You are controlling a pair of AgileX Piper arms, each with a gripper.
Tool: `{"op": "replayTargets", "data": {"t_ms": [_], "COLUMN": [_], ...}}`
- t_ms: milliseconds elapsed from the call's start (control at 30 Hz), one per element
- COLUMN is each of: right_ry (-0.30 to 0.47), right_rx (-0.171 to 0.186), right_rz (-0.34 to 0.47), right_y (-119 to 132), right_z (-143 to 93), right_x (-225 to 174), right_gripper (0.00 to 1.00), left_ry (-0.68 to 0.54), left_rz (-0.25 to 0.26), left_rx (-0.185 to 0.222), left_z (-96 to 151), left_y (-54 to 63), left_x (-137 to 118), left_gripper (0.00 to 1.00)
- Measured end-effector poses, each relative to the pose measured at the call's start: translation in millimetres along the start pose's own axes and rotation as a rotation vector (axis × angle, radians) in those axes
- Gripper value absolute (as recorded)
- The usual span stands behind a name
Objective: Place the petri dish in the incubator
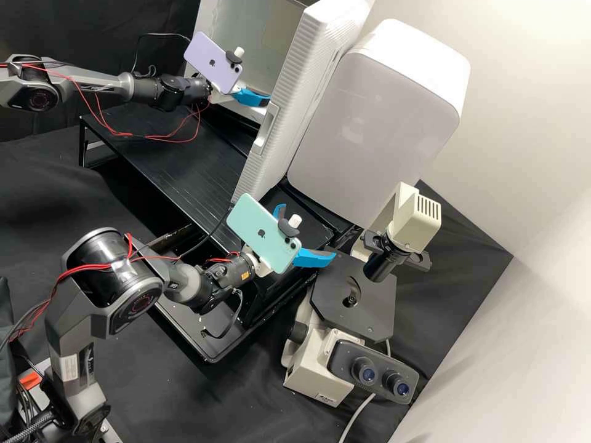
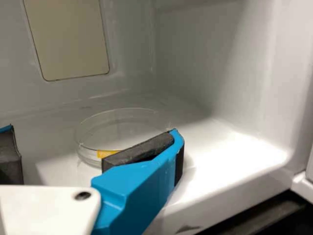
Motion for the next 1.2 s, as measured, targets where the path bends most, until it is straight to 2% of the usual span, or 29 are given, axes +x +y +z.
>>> {"op": "replayTargets", "data": {"t_ms": [167, 200, 233, 300, 367, 533, 567, 733, 867, 1100, 1200], "right_ry": [0.0, 0.0, 0.0, 0.0, 0.0, 0.0, 0.0, 0.0, 0.0, 0.0, 0.0], "right_rx": [0.0, 0.0, 0.0, 0.0, 0.0, 0.0, 0.0, 0.0, 0.0, 0.0, 0.0], "right_rz": [0.0, 0.0, 0.0, 0.0, 0.0, 0.0, 0.0, 0.0, 0.0, 0.0, 0.0], "right_y": [0.0, 0.0, 0.0, 0.0, 0.0, 0.0, 0.0, 0.0, 0.0, 0.0, 0.0], "right_z": [0.0, 0.0, 0.0, 0.0, 0.0, 0.0, 0.0, 0.0, 0.0, 0.0, 0.0], "right_x": [0.0, 0.0, 0.0, 0.0, 0.0, 0.0, 0.0, 0.0, 0.0, 0.0, 0.0], "right_gripper": [1.0, 1.0, 1.0, 1.0, 1.0, 1.0, 1.0, 1.0, 1.0, 1.0, 1.0], "left_ry": [-0.008, -0.011, -0.013, -0.011, -0.011, -0.019, -0.023, -0.042, -0.063, -0.125, -0.132], "left_rz": [0.008, 0.01, 0.013, 0.013, 0.023, 0.038, 0.047, 0.049, 0.06, 0.044, 0.067], "left_rx": [0.006, 0.017, 0.006, 0.016, 0.004, 0.007, 0.015, 0.032, 0.037, 0.048, 0.054], "left_z": [-2.0, -2.3, -2.5, -3.8, -4.3, -5.3, -5.8, -5.7, -5.5, -2.5, -3.5], "left_y": [0.0, -0.2, 0.1, -2.8, -3.3, -4.7, -2.7, -7.1, -4.8, -9.7, -10.2], "left_x": [-7.9, -9.2, -10.5, -12.3, -15.7, -28.2, -31.1, -41.2, -54.7, -80.9, -93.3], "left_gripper": [1.0, 1.0, 1.0, 1.0, 1.0, 1.0, 1.0, 1.0, 1.0, 1.0, 1.0]}}
